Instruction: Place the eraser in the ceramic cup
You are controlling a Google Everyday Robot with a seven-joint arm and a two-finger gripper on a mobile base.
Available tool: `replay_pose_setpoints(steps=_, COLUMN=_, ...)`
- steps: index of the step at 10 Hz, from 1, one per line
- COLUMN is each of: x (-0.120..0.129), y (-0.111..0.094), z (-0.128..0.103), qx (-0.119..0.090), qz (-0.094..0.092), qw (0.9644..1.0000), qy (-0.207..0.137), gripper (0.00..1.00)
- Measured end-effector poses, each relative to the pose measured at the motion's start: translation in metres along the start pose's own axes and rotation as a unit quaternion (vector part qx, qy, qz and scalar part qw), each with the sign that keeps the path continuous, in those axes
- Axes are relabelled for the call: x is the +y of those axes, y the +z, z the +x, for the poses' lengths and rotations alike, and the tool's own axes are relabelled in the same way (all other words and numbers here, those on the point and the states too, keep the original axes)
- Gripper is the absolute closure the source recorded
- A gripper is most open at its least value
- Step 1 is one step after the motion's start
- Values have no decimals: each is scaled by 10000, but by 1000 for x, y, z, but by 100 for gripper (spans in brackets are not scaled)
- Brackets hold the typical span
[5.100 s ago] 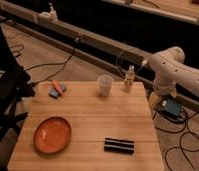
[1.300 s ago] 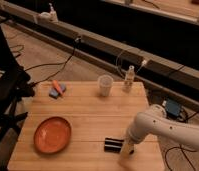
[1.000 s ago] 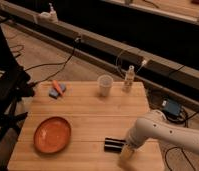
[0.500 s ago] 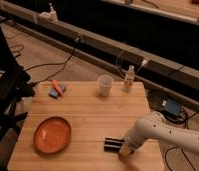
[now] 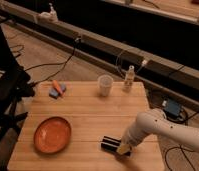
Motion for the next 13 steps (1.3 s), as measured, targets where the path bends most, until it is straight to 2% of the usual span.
replay_pose_setpoints(steps=2, x=-22, y=-13, z=-15, qx=-146, qz=-57, qw=9995, qy=275, gripper=100)
replay_pose_setpoints(steps=4, x=-50, y=-28, z=-34, qx=-130, qz=37, qw=9992, qy=385, gripper=100)
replay_pose_setpoints(steps=7, x=-89, y=-64, z=-74, qx=-126, qz=476, qw=9984, qy=260, gripper=100)
replay_pose_setpoints(steps=8, x=-94, y=-70, z=-80, qx=-144, qz=558, qw=9980, qy=245, gripper=100)
replay_pose_setpoints(steps=13, x=-94, y=-70, z=-80, qx=-144, qz=560, qw=9980, qy=246, gripper=100)
